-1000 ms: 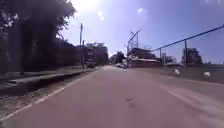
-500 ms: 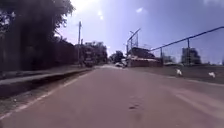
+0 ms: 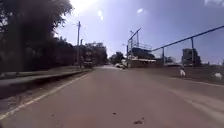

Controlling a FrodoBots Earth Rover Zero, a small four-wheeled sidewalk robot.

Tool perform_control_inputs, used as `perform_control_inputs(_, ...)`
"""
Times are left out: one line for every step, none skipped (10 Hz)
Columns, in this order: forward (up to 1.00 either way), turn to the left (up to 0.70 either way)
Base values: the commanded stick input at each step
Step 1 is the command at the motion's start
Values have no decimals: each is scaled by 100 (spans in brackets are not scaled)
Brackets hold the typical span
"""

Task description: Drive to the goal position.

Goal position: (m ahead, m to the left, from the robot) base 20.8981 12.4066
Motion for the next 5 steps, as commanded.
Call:
perform_control_inputs(70,0)
perform_control_inputs(70,0)
perform_control_inputs(70,0)
perform_control_inputs(70,19)
perform_control_inputs(70,35)
